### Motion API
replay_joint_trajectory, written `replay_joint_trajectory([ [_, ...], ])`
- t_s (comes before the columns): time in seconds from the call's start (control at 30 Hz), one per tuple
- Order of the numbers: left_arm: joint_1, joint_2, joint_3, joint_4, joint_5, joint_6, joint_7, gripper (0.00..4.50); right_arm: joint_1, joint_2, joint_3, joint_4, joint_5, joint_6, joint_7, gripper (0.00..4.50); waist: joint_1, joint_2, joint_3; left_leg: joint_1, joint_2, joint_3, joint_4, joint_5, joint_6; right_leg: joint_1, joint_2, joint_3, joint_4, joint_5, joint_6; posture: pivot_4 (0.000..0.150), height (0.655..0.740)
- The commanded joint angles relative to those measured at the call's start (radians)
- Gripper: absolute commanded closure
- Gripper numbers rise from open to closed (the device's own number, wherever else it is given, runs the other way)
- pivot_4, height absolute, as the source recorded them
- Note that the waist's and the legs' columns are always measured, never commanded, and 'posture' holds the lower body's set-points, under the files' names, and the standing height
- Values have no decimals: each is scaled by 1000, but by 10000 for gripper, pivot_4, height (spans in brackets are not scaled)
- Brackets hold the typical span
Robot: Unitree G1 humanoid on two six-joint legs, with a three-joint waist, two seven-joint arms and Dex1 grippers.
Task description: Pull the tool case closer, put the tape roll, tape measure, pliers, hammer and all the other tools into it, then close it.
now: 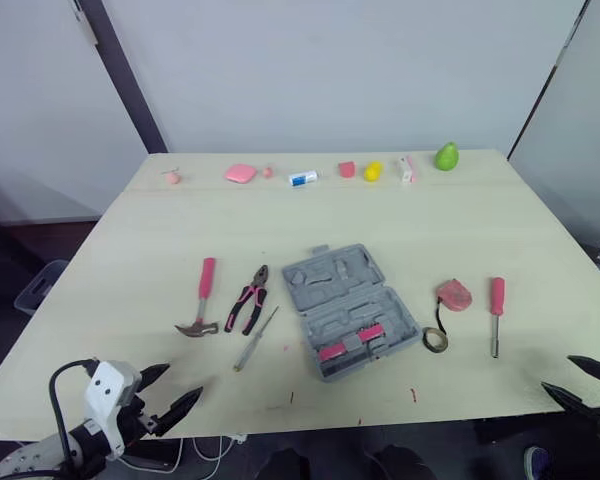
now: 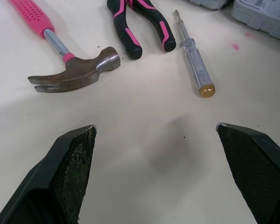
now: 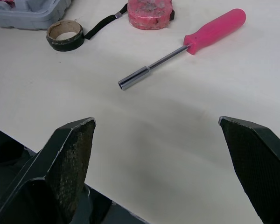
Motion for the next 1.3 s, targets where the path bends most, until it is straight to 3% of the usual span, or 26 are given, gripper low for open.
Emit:
replay_joint_trajectory([
  [0.03, 5, 16, 19, -12, 2, -25, 3, 874, 7, -11, 1, -26, 6, -2, 9, 343, 0, 0, 0, 0, 0, 0, 0, 0, 0, 0, 0, 0, 0, 0, 0, 1500, 7400],
  [0.27, 23, 46, 41, -15, -23, -30, -23, 874, 41, 16, 13, -102, 16, 19, -24, 343, -1, 0, 0, 0, 4, 1, 0, 0, 0, 0, 0, 0, 0, 0, 0, 1500, 7400],
  [0.53, -66, 88, -2, -72, -93, 86, -51, 874, 68, -11, 54, -401, 0, 237, -169, 343, 1, 0, 0, 0, 5, 2, 0, 0, 0, -2, 0, 1, 0, 0, 1, 1500, 7400],
  [0.7, -195, 105, -95, -131, -71, 148, -32, 874, -80, -36, 139, -481, -54, 349, -246, 343, 0, 0, 0, 0, 5, 3, 0, 0, 0, -1, 1, 1, 0, 0, 1, 1500, 7400],
  [0.83, -313, 129, -198, -138, -35, 210, -27, 874, -294, -40, 269, -456, -101, 463, -283, 343, -1, 0, 1, -1, 3, 6, -2, 0, 0, -3, 2, 1, 0, 1, 0, 1500, 7400],
  [0.93, -355, 140, -235, -122, -16, 222, -32, 874, -372, -33, 319, -424, -123, 483, -286, 343, 0, 0, 1, -2, 2, 7, -2, 0, 0, -3, 2, 1, 0, 2, 2, 1500, 7400],
  [1.03, -485, 137, -348, -32, 57, 192, -63, 874, -588, 12, 459, -251, -223, 467, -280, 343, 0, -1, 2, -2, 2, 7, -3, 0, 0, -3, 2, 0, -1, 2, 2, 1500, 7400],
  [1.13, -538, 133, -382, 17, 72, 187, -79, 874, -671, 36, 505, -158, -261, 442, -269, 343, 1, -1, 2, -2, 1, 7, -3, 0, 0, -4, 2, 1, 0, 2, 2, 1500, 7400],
  [1.27, -611, 135, -451, 92, 110, 172, -123, 10224, -795, 87, 596, -14, -322, 394, -222, 10125, 1, -1, 2, -8, 0, 7, -3, 0, 0, -8, 2, 0, -1, 3, 3, 1500, 7400],
  [1.3, -624, 136, -463, 107, 119, 171, -132, 14979, -818, 99, 612, 17, -335, 385, -214, 15706, 0, -1, 2, -12, 0, 6, -3, 0, 0, -13, 2, 0, -1, 3, 3, 1500, 7400],
])
